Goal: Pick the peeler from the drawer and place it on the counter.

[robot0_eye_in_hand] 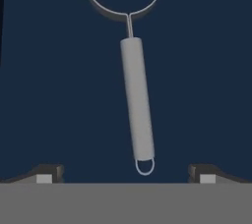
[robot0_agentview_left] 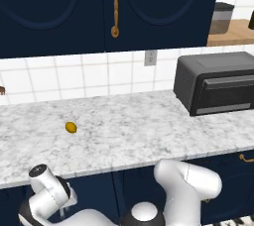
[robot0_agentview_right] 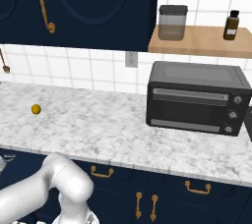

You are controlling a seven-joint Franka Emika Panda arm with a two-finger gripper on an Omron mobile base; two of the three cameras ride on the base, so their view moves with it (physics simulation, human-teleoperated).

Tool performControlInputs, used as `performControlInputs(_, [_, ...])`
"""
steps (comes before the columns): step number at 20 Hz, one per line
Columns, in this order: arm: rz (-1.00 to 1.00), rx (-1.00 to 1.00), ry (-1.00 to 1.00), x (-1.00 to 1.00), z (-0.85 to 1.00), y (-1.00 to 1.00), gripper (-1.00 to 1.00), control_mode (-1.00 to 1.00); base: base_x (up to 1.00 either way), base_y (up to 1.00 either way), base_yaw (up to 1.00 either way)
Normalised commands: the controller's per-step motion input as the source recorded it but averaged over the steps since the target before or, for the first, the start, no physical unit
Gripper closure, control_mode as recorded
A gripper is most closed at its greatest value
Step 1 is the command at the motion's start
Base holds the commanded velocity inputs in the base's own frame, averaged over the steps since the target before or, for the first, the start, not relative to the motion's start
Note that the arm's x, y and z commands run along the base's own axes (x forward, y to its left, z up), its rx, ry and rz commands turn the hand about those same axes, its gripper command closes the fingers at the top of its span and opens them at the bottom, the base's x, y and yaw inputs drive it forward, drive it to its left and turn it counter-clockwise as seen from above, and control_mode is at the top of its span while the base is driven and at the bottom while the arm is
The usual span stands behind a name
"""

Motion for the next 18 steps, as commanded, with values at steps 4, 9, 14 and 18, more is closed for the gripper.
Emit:
performControlInputs(4, [0.0, -0.02, 0.0, 0.0, -0.34, 0.0, -1.0, -1.0, 0.0, 0.0, 0.0])
performControlInputs(9, [0.01, 0.0, 0.0, 0.0, -0.32, -0.04, -1.0, -1.0, 0.0, 0.0, 0.0])
performControlInputs(14, [0.04, 0.0, -0.01, -0.06, -0.62, -0.3, -1.0, -1.0, 0.0, 0.0, 0.0])
performControlInputs(18, [0.12, 0.0, -0.13, 0.0, -0.81, -0.06, 1.0, -1.0, 0.0, 0.0, 0.0])
